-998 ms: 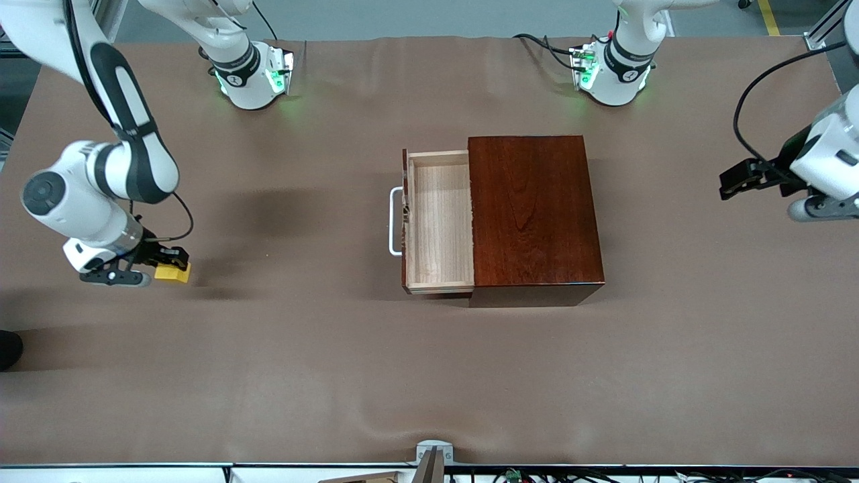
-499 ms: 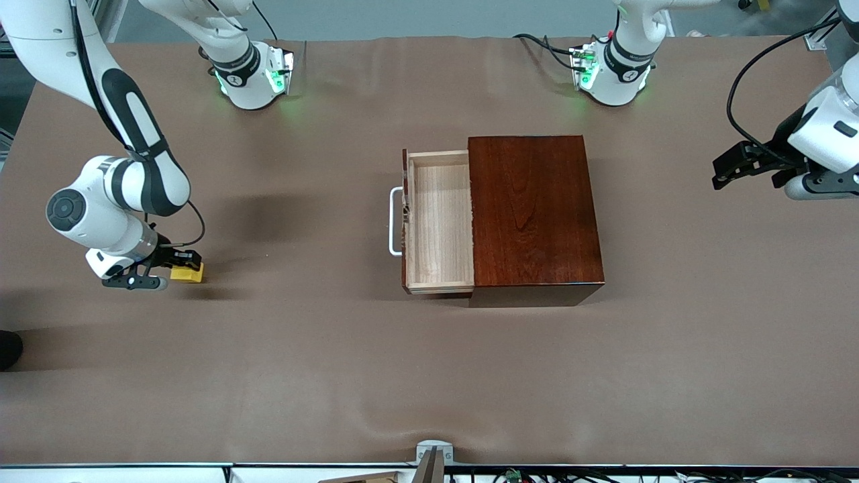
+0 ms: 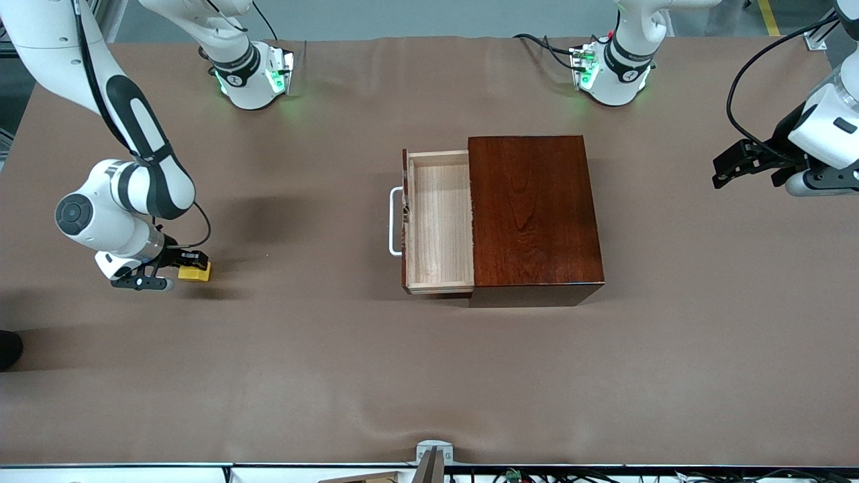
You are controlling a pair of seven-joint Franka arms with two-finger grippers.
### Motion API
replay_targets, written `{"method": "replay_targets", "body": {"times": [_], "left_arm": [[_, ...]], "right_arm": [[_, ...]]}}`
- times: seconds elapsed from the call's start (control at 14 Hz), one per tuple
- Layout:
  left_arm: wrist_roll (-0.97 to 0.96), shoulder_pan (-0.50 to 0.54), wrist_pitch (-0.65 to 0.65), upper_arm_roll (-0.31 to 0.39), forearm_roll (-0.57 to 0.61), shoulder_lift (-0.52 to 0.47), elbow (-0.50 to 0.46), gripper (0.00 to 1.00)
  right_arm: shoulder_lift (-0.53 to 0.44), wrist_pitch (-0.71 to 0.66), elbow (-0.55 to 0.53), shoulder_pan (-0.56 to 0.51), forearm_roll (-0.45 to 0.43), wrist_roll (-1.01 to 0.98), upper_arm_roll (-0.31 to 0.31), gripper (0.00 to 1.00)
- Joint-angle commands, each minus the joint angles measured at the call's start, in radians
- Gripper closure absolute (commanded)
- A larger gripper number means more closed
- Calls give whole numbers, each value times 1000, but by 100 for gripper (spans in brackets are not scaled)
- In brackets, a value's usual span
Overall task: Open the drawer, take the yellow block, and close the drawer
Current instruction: 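Set the cube on the table and withdraw the right gripper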
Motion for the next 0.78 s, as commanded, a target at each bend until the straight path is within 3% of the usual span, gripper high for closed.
{"method": "replay_targets", "body": {"times": [0.0, 0.29, 0.71], "left_arm": [[8, 5, 14, 4, -23, -23, -22, 0], [9, 44, 15, -39, -23, -18, -20, 0], [17, 31, 15, -33, -23, -4, -3, 0]], "right_arm": [[4, -19, 41, -12, 20, -20, 14, 0], [-29, -236, 179, -15, 20, -16, 19, 0], [-45, -813, 624, 2, 3, 89, 17, 0]]}}
